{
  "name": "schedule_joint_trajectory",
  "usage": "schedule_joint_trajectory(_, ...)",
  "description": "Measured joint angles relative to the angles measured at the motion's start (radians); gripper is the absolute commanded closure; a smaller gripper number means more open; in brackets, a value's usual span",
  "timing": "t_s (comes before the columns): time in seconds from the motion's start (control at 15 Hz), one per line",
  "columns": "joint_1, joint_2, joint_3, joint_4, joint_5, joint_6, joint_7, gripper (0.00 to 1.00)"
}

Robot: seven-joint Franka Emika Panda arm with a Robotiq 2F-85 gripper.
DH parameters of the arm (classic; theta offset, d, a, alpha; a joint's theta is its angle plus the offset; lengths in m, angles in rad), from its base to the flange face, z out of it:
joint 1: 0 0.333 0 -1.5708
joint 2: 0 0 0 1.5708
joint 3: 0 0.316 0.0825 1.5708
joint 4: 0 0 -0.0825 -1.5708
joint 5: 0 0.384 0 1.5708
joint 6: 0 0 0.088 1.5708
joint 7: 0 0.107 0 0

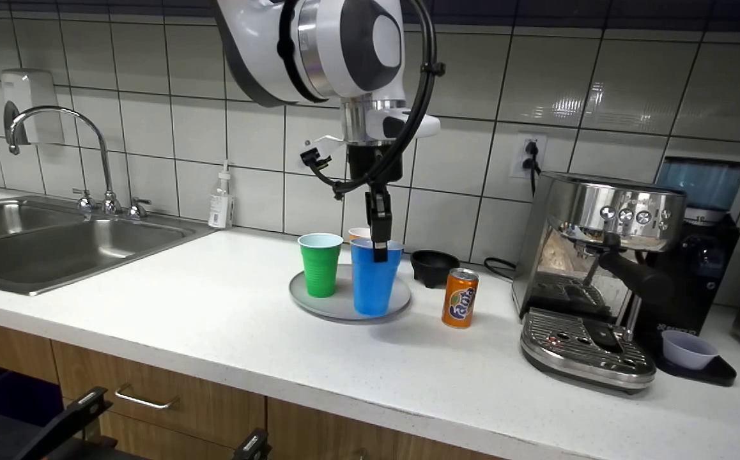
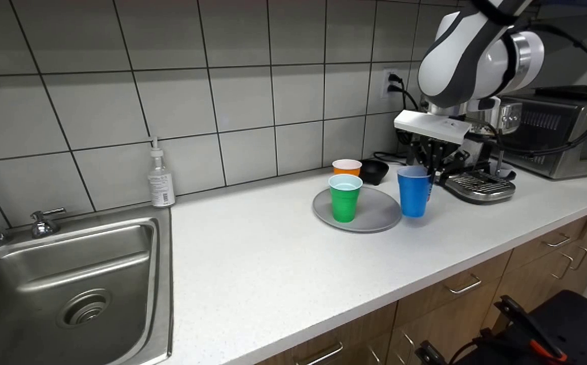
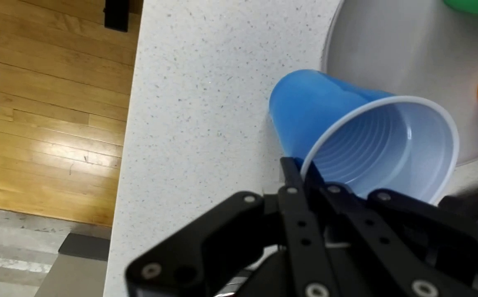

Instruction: Put the cups on the grey plate.

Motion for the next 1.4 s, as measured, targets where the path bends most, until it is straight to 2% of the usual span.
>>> schedule_joint_trajectory(0.67,0.028,0.105,0.034,0.103,0.114,0.004,-0.085,0.99)
schedule_joint_trajectory(1.4,0.068,0.262,0.034,0.247,0.146,0.004,-0.116,0.99)
